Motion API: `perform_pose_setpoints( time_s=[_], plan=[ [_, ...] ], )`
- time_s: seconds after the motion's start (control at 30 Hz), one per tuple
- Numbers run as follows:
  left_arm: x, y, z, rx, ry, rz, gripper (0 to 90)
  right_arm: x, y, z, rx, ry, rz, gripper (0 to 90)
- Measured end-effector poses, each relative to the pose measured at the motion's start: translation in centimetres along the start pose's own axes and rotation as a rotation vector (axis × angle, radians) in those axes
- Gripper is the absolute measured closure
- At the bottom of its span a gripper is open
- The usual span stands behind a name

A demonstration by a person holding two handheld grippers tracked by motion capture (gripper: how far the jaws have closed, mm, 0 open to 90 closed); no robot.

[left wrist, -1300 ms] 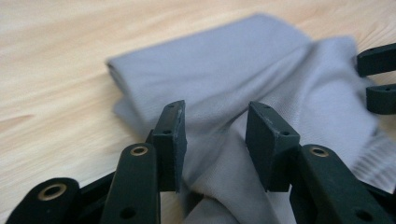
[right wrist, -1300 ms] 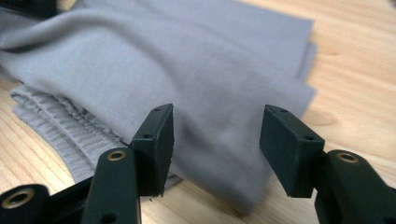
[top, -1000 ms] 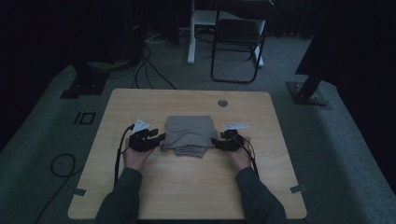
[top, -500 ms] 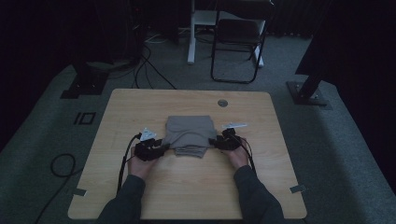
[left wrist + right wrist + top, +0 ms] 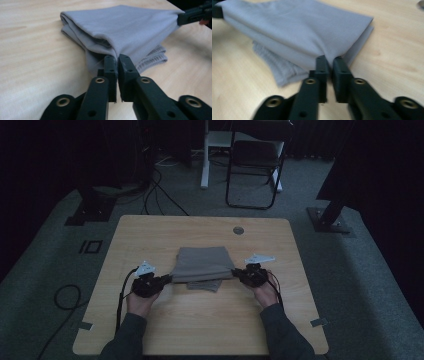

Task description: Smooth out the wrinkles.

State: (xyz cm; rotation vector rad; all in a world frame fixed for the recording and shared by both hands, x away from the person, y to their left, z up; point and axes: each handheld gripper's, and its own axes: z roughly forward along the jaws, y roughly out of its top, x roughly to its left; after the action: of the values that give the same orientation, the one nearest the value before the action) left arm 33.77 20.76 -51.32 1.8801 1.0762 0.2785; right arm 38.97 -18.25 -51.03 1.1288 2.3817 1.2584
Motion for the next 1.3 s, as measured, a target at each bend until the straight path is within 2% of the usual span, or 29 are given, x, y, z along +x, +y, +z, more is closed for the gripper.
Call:
perform_pose_setpoints(
  time_s=[0.07, 0.1, 0.17, 0.23, 0.37, 0.43, 0.47, 0.53, 0.6, 0.7, 0.8, 0.9, 1.17, 1.3],
  plan=[
    [0.1, -0.4, -0.2, 0.014, 0.018, -0.005, 71.7, -0.1, -0.3, -0.2, 0.043, 0.017, -0.020, 66.8],
    [0.2, -0.5, -0.2, 0.015, 0.025, -0.007, 68.7, 0.0, -0.4, -0.3, 0.059, 0.002, -0.025, 59.9],
    [0.2, -0.5, 0.0, 0.010, 0.033, -0.004, 63.7, 0.0, -0.5, -0.2, 0.060, -0.040, -0.030, 53.1],
    [-0.2, -0.2, 0.3, 0.002, 0.035, 0.014, 61.6, 0.1, -0.5, -0.1, 0.042, -0.046, -0.021, 49.9],
    [-1.6, 0.7, 1.3, -0.014, 0.026, 0.074, 61.8, 0.8, 0.1, 0.9, 0.016, -0.052, -0.031, 49.6],
    [-2.0, 1.1, 2.0, -0.017, 0.020, 0.092, 62.1, 1.2, 0.5, 1.6, 0.005, -0.055, -0.039, 49.6],
    [-2.2, 1.2, 2.6, -0.007, 0.020, 0.099, 62.2, 1.4, 0.7, 2.0, 0.002, -0.050, -0.032, 49.6],
    [-2.3, 1.2, 3.9, 0.041, 0.040, 0.114, 62.3, 1.7, 1.0, 2.9, 0.008, -0.038, -0.027, 49.0],
    [-2.1, 0.8, 5.3, 0.099, 0.054, 0.113, 62.3, 2.0, 1.0, 3.8, 0.028, -0.031, -0.035, 49.0],
    [-1.8, 0.3, 6.5, 0.133, 0.050, 0.116, 62.7, 2.4, 0.6, 5.0, 0.076, -0.031, -0.043, 49.0],
    [-1.8, 0.2, 6.7, 0.131, 0.046, 0.119, 63.1, 2.9, -0.1, 5.5, 0.100, -0.036, -0.055, 49.5],
    [-1.6, 0.2, 6.9, 0.130, 0.040, 0.114, 63.5, 3.0, -0.6, 5.5, 0.098, -0.036, -0.040, 50.3],
    [-1.6, 0.5, 7.7, 0.123, 0.024, 0.106, 63.9, 2.4, -1.3, 5.0, 0.101, -0.053, -0.027, 51.8],
    [-1.9, 0.4, 8.1, 0.118, 0.013, 0.106, 64.0, 1.9, -1.6, 4.6, 0.093, -0.075, -0.029, 51.9]
  ],
)
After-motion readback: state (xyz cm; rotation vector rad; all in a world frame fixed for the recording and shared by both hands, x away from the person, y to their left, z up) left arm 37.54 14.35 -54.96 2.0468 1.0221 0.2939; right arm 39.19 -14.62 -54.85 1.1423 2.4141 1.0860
